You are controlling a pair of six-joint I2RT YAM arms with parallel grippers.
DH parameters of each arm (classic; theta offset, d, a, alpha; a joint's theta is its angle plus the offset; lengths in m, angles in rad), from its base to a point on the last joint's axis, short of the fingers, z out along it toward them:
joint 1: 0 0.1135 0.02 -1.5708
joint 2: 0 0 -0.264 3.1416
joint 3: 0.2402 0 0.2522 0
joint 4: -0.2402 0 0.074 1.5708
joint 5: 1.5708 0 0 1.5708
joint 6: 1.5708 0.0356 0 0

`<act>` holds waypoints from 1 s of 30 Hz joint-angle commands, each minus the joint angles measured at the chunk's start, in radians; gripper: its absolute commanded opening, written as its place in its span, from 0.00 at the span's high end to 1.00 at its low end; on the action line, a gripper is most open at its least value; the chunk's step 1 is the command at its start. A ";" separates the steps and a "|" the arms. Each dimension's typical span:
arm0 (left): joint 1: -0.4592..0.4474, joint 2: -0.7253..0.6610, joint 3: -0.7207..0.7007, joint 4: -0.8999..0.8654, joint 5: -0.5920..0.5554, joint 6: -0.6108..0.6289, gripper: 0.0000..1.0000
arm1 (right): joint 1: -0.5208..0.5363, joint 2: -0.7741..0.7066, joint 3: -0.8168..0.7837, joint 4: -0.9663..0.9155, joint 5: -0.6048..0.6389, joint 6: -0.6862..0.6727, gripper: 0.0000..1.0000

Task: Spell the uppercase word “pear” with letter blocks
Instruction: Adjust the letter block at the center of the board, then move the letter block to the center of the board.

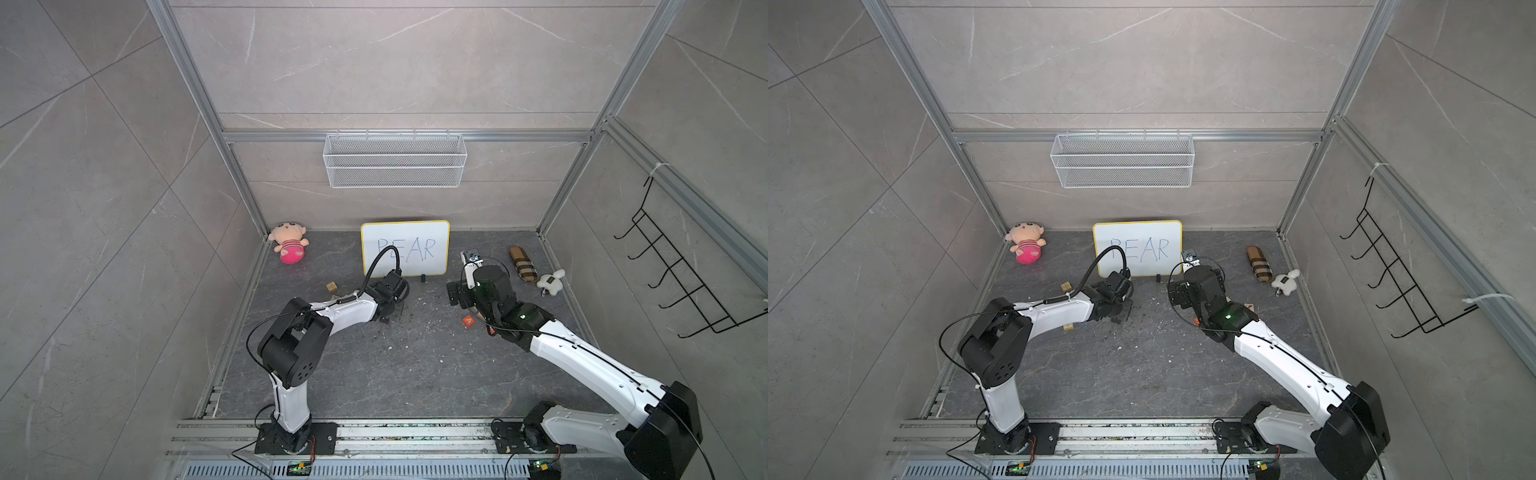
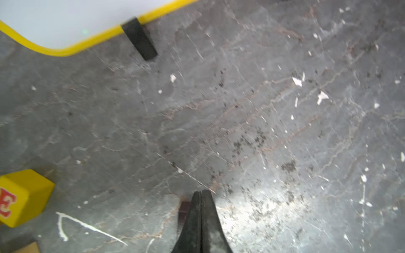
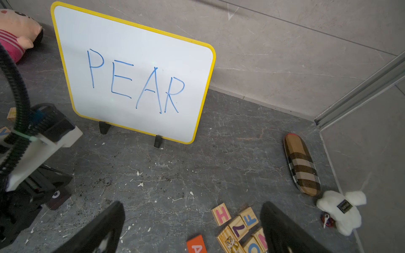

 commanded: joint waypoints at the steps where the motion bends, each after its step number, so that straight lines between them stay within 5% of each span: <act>1: -0.010 -0.044 0.024 -0.037 0.004 0.023 1.00 | 0.006 -0.025 -0.007 -0.010 0.012 -0.017 0.01; 5: -0.010 -0.142 0.008 -0.068 0.012 -0.005 0.98 | 0.007 -0.025 -0.009 -0.007 0.011 -0.020 0.01; 8: -0.008 -0.194 0.023 -0.134 0.029 0.002 0.69 | 0.005 -0.009 -0.004 -0.005 -0.003 -0.019 0.01; 10: 0.000 -0.182 0.073 -0.243 0.049 -0.006 0.36 | 0.006 0.004 0.004 -0.005 -0.007 -0.019 0.01; 13: 0.006 -0.113 0.190 -0.471 0.058 -0.061 0.21 | 0.006 0.016 0.016 -0.004 -0.014 -0.020 0.01; 19: -0.005 -0.039 0.225 -0.596 0.086 -0.148 0.19 | 0.007 0.021 0.016 0.016 -0.018 -0.016 0.01; 30: -0.011 0.113 0.246 -0.475 0.114 -0.145 0.21 | 0.008 0.001 0.007 0.013 -0.023 -0.014 0.01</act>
